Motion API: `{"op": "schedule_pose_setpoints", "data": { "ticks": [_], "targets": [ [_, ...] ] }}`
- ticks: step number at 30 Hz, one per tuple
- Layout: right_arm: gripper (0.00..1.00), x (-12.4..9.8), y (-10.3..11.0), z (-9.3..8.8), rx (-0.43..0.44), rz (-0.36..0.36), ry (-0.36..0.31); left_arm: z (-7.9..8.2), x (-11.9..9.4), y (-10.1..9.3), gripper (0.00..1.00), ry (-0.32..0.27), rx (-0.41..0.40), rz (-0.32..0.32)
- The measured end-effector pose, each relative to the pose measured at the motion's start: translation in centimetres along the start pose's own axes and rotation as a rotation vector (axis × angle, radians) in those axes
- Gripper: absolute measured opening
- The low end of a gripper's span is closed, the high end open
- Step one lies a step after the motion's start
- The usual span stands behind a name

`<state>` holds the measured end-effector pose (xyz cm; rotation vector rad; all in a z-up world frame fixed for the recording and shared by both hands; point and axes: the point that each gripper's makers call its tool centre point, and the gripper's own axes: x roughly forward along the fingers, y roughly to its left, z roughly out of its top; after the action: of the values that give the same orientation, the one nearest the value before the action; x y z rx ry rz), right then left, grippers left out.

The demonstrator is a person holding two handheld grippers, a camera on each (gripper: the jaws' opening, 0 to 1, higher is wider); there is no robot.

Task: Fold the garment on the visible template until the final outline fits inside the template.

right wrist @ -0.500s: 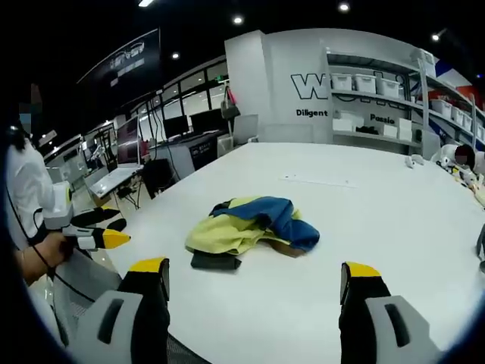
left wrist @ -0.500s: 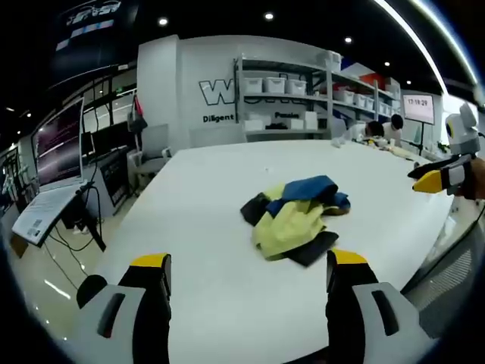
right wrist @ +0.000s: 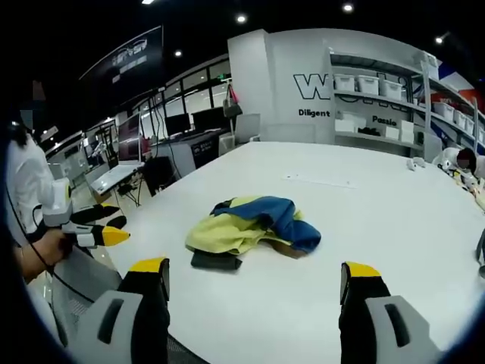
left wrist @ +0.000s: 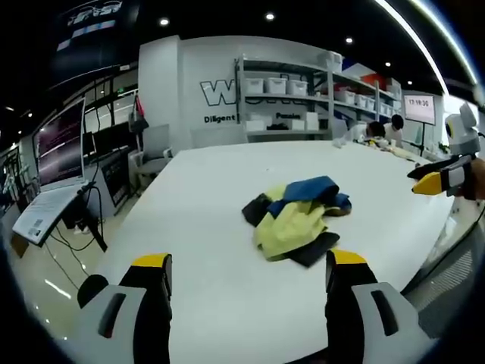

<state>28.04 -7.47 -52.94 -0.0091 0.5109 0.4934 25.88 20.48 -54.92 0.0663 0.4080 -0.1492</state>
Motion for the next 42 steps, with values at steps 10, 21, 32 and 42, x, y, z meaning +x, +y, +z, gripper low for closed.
{"op": "schedule_pose_setpoints", "data": {
  "ticks": [10, 21, 32, 42],
  "targets": [
    [0.92, 0.0, -0.1, -0.1, 0.002, -0.004, 0.001, -0.2, 0.0, -0.2, 0.79, 0.009, 0.004, -0.007],
    [0.92, 0.1, -0.5, -0.3, 0.018, -0.016, -0.001, -0.5, 0.3, -0.4, 0.80, 0.026, 0.012, -0.026],
    [0.92, 0.3, -0.3, -0.2, 0.013, -0.005, 0.002, -0.6, 0.7, 0.3, 0.80, 0.036, -0.015, -0.016],
    [0.92, 0.3, -0.2, 0.0, 0.009, -0.002, -0.004, 0.0, 1.0, 0.7, 0.80, 0.034, -0.003, -0.023]
  ]
}}
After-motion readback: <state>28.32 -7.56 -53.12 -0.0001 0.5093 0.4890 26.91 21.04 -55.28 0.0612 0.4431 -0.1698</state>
